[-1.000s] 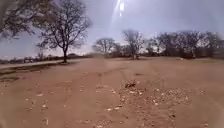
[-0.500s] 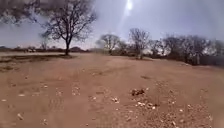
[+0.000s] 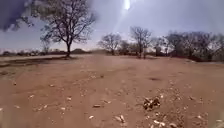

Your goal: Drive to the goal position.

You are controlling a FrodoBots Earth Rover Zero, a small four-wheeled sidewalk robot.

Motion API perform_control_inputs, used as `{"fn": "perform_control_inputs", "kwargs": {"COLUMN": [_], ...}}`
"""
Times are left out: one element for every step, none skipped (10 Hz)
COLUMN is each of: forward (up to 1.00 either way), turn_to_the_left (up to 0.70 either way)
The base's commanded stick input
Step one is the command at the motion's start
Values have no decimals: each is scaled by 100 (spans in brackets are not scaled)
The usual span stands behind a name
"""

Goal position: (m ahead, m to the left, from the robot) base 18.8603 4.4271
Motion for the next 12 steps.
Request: {"fn": "perform_control_inputs", "kwargs": {"forward": [100,100,100,100,100,100,100,100,100,100,100,100], "turn_to_the_left": [0,0,0,0,0,0,0,0,0,0,0,0]}}
